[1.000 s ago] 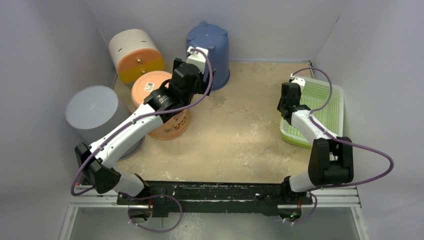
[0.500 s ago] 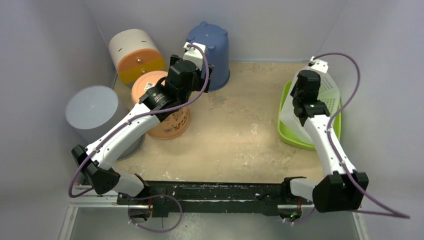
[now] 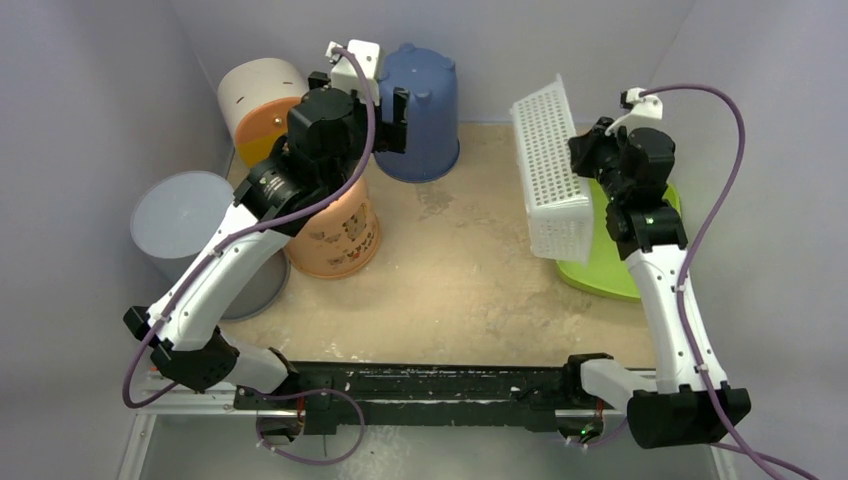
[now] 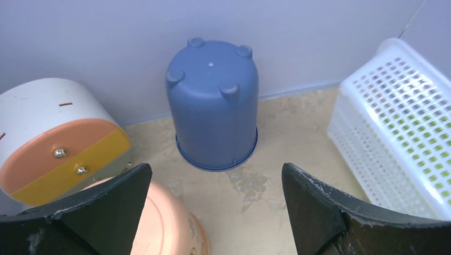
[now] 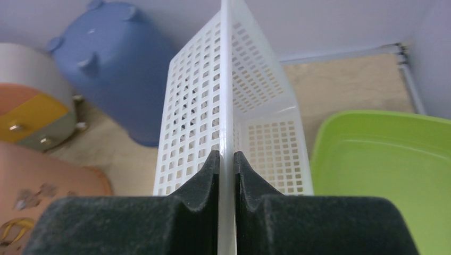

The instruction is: Turn the large container upside down

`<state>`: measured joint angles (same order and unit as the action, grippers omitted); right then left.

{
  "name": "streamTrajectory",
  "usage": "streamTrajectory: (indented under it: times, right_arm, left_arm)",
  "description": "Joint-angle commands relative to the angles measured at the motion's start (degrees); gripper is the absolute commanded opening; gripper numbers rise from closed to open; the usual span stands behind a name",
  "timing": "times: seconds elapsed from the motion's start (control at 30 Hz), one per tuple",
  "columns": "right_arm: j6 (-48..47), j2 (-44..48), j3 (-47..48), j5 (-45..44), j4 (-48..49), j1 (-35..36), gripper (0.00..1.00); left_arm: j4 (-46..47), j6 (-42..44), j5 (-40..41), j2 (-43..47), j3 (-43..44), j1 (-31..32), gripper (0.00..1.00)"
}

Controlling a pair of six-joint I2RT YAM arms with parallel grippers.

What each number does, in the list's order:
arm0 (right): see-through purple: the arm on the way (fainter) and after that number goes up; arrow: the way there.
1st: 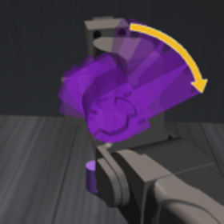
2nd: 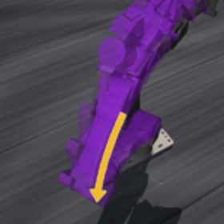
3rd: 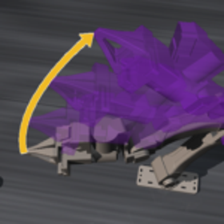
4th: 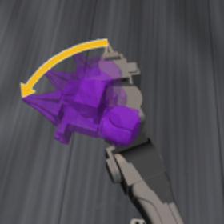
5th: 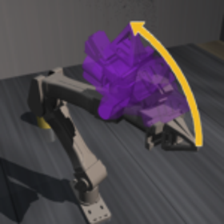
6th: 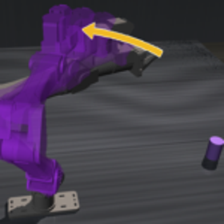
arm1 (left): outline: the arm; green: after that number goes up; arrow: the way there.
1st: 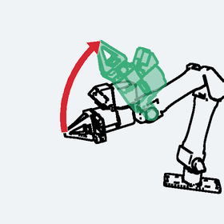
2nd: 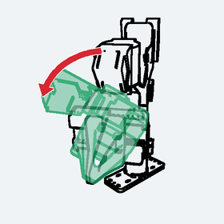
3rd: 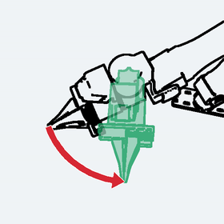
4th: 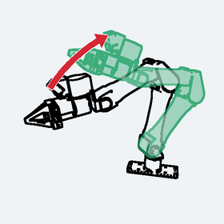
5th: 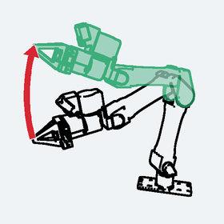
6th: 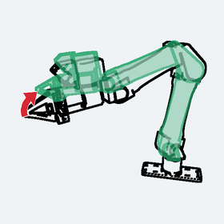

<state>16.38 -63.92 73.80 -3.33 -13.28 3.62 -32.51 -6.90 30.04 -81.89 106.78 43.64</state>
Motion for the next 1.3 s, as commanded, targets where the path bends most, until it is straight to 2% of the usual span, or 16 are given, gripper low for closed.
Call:
streamTrajectory:
  times: [0.0,0.1,0.3,0.47,0.6,0.7,0.9,1.1,1.27]
  right_arm:
    - [7.8,4.0,-5.4,18.6,15.0,0.4,0.00]
    - [13.9,3.9,-11.6,25.0,24.0,2.7,0.00]
    - [18.3,1.6,-14.1,20.2,33.9,16.3,0.00]
    - [29.9,0.6,-22.0,21.6,48.2,20.9,0.00]
    - [38.5,1.7,-30.8,15.7,57.8,25.1,0.00]
    - [42.2,3.1,-36.6,10.2,58.7,26.6,0.00]
    - [48.2,4.8,-45.3,7.3,58.3,26.6,0.00]
    - [48.9,11.3,-49.7,2.1,46.3,25.9,0.00]
    - [47.8,10.5,-52.8,1.6,41.1,25.9,0.00]
  left_arm:
    - [-0.8,0.4,-0.2,1.7,3.7,0.3,0.89]
    - [-1.6,0.7,0.5,1.6,4.7,0.3,0.89]
    - [-2.1,0.2,0.1,1.8,4.6,0.3,0.89]
    - [-2.8,0.6,1.0,2.0,4.9,0.3,0.89]
    - [-3.6,0.9,1.7,2.0,6.0,0.3,0.89]
    - [-4.2,0.9,1.5,2.0,6.3,0.3,0.89]
    - [-4.3,0.8,1.4,1.7,6.1,0.3,0.89]
    - [-4.1,0.8,1.4,1.5,5.6,0.3,0.89]
    - [-3.8,0.6,1.2,1.5,5.0,0.3,0.89]
